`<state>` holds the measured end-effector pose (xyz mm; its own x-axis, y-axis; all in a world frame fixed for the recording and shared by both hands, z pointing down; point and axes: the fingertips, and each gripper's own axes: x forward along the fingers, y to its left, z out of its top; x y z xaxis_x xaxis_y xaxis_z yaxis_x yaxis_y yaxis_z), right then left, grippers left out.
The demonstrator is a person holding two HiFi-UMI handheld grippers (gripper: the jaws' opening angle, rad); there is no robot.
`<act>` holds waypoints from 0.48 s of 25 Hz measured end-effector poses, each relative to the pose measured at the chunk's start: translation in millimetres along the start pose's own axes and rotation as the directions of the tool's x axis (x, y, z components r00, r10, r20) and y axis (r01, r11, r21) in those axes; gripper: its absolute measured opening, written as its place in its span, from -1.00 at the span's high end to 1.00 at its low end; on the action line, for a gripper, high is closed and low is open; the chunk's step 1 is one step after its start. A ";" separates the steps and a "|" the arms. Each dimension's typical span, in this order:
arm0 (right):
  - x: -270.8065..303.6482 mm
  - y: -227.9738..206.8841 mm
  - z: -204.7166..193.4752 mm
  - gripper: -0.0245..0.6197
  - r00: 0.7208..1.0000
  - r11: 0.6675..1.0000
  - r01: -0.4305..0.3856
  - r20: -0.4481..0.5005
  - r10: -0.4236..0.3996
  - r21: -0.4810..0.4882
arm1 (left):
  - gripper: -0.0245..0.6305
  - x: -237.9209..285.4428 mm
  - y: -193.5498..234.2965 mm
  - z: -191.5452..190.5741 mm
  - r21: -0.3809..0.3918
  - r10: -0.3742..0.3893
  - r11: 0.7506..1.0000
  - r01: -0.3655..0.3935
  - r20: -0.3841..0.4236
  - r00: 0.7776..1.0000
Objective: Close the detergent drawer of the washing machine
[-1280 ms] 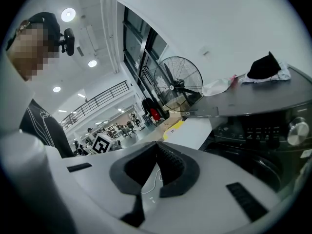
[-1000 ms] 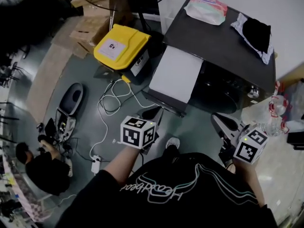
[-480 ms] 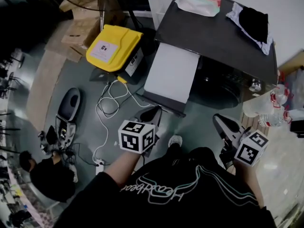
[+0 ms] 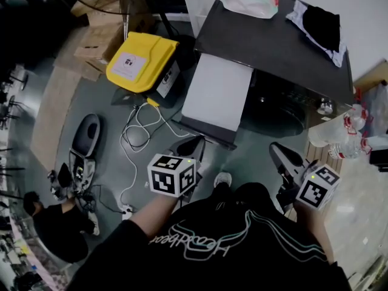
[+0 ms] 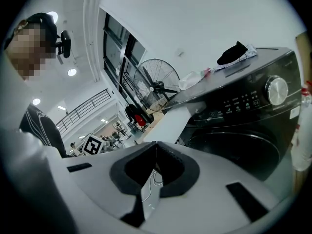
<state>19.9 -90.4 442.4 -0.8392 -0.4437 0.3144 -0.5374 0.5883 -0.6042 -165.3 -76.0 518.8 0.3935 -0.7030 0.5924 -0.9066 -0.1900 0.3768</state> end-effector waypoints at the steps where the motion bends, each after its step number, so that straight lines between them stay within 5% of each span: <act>1: 0.8 -0.1 -0.1 0.84 1.000 1.000 0.000 0.000 0.000 0.001 | 0.85 -0.1 0.2 0.2 -0.004 -0.004 1.000 0.004 0.002 1.000; 12: 7.6 -1.6 5.6 0.84 1.000 1.000 -0.002 0.013 0.001 0.007 | 0.86 2.3 -1.9 16.1 0.001 -0.036 0.999 0.036 0.040 0.999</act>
<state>14.9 -98.5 441.7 -0.8389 -0.4518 0.3036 -0.5355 0.5846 -0.6095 -165.1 -88.2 508.0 0.4191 -0.7228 0.5495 -0.8922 -0.2157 0.3967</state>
